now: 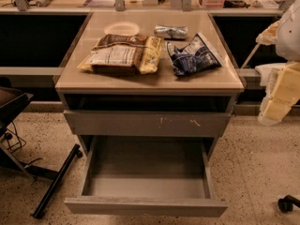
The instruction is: Place brown chip bag into middle drawer
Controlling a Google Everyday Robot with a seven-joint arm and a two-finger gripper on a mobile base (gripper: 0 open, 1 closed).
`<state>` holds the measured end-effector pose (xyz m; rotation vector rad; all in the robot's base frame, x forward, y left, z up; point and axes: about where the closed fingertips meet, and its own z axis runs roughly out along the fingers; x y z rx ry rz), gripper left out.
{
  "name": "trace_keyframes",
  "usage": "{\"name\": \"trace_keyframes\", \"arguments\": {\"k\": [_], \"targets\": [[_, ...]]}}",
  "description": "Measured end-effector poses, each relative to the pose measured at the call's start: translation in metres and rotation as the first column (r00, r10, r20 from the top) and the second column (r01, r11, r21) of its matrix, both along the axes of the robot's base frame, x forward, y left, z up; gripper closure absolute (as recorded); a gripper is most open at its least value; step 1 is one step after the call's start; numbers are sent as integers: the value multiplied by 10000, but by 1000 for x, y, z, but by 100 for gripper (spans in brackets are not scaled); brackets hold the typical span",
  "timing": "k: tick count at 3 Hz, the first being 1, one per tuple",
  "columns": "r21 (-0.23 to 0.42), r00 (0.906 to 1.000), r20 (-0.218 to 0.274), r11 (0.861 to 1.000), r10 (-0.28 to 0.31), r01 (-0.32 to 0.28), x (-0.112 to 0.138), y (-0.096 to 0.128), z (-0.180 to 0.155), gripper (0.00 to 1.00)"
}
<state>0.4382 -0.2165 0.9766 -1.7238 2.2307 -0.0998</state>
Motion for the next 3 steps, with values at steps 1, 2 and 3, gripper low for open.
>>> {"name": "trace_keyframes", "arguments": {"k": [1,2,3], "targets": [[1,10000,1,10000,0,0,0,0,0,0],[177,9999,121,9998,29,-31,8,1,0,0],[701,9991,428,9975,-25,-5,46,8,-4,0]]}}
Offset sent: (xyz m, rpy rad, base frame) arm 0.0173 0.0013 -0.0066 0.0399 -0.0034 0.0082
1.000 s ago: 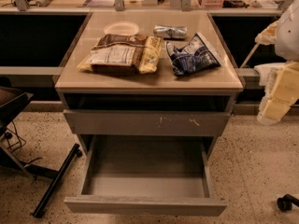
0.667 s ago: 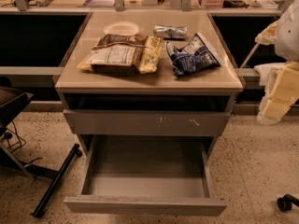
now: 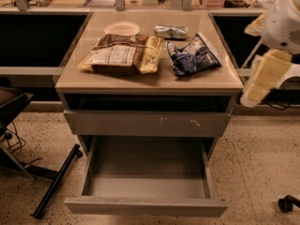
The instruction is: Place brown chip bag into middle drawer
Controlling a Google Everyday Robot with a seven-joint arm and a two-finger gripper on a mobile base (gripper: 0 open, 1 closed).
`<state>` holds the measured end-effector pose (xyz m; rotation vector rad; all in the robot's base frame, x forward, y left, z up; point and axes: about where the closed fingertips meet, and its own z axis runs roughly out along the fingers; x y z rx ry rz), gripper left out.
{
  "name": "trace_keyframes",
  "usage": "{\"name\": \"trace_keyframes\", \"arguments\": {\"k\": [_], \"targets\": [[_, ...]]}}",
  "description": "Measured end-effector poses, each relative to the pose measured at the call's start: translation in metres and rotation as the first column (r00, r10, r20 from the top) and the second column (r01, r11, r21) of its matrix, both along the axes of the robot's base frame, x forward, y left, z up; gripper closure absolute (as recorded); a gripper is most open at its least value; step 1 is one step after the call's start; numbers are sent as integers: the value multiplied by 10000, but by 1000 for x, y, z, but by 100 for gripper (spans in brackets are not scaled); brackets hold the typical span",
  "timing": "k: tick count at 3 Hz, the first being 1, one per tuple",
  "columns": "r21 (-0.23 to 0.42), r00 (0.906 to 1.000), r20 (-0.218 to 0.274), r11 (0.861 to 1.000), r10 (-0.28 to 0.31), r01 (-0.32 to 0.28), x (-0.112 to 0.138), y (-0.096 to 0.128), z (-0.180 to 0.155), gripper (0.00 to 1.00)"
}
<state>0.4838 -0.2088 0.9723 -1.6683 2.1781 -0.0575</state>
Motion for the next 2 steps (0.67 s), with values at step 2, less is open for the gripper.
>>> {"name": "trace_keyframes", "arguments": {"k": [2], "targets": [[1571,9983,576,9874,100,-189,121,48,-6,0]]}}
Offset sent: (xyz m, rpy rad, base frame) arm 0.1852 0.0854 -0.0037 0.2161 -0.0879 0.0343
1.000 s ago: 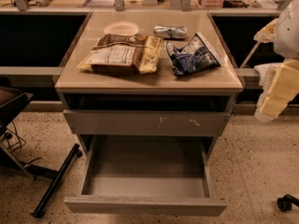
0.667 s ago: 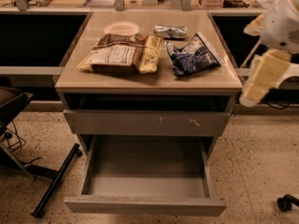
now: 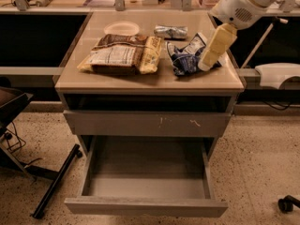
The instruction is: Place brown chip bag into middle drawer
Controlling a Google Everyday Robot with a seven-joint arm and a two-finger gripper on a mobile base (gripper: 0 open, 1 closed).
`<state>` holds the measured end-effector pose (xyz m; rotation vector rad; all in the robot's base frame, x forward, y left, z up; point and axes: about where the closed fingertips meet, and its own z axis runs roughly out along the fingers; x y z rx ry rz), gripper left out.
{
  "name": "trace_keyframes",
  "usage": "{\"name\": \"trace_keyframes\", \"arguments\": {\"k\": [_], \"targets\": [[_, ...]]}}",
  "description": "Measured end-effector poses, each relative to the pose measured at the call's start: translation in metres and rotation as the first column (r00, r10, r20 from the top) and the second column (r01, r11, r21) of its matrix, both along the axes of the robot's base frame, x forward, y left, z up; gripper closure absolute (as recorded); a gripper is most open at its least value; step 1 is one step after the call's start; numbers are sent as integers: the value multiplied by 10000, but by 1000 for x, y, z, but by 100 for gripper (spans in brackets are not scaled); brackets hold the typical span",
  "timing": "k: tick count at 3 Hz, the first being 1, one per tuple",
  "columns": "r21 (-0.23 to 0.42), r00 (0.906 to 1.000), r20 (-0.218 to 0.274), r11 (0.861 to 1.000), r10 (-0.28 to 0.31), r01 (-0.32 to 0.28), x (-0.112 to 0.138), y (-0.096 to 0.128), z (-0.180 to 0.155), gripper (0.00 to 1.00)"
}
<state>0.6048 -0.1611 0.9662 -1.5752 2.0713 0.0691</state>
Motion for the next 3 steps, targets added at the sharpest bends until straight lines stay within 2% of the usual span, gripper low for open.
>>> {"name": "trace_keyframes", "arguments": {"k": [1,2,3], "targets": [[63,9999,79,10000,64,-65,6,5,2,0],[1080,9998,162,9941,112,-128,15,4,0,0],[2141,9907,491,9675,1266,-1342,38,51,13,0]]}}
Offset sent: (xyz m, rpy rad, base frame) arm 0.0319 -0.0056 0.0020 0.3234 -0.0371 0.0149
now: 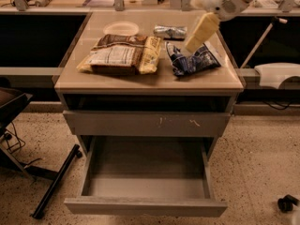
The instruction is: Place brown chip bag into middle drawer
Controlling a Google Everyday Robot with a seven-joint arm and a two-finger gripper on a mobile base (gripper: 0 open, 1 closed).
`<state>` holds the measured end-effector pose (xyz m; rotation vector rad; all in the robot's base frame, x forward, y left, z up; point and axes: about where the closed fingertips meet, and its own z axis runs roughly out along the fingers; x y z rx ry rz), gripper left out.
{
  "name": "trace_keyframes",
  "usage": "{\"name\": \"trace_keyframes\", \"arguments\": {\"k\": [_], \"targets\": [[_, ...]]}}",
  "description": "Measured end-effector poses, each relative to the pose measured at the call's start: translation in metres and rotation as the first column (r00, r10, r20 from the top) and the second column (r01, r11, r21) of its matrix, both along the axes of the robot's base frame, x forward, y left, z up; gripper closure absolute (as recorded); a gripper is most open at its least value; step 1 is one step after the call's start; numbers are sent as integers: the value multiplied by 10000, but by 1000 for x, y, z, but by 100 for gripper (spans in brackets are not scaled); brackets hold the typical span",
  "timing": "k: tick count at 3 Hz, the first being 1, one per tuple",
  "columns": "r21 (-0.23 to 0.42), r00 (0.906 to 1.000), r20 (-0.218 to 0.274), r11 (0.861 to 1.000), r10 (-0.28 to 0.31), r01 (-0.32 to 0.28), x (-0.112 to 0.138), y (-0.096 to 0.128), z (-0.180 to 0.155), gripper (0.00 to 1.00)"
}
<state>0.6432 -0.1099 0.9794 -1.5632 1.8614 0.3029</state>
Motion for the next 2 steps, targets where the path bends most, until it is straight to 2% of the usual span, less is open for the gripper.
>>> {"name": "trace_keyframes", "arguments": {"k": [1,2], "targets": [[296,9903,637,9917,1234,-1254,30,84,34,0],[479,9791,1068,9827,1730,-1789,34,124,55,0]]}}
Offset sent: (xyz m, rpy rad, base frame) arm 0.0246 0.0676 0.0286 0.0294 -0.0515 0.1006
